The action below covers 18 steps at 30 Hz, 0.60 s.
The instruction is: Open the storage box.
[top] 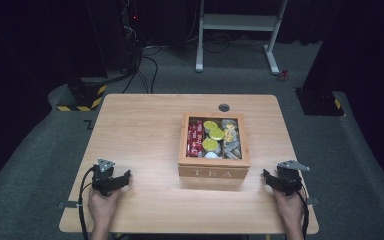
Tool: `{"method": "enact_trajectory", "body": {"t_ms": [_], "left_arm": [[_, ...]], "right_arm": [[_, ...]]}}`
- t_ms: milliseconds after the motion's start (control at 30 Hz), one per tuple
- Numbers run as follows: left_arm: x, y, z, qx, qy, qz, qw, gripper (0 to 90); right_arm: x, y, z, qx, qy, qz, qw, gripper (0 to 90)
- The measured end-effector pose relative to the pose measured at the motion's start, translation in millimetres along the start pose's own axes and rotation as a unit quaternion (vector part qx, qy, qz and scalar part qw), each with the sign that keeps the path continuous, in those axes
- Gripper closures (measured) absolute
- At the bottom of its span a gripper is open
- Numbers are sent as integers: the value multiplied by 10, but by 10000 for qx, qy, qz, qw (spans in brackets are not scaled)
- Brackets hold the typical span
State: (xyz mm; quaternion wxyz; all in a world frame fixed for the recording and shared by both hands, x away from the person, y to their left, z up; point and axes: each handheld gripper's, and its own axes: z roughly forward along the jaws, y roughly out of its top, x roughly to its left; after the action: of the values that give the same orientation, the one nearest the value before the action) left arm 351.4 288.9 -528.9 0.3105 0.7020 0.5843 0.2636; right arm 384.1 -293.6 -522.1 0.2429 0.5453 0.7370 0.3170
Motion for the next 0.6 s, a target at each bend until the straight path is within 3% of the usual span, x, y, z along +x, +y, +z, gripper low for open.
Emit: {"method": "enact_trajectory", "body": {"t_ms": [600], "left_arm": [[-5,0,0,-1,-6,-4,10000,238]], "right_arm": [[-6,-2,-3,-34,-35,46,10000,468]]}}
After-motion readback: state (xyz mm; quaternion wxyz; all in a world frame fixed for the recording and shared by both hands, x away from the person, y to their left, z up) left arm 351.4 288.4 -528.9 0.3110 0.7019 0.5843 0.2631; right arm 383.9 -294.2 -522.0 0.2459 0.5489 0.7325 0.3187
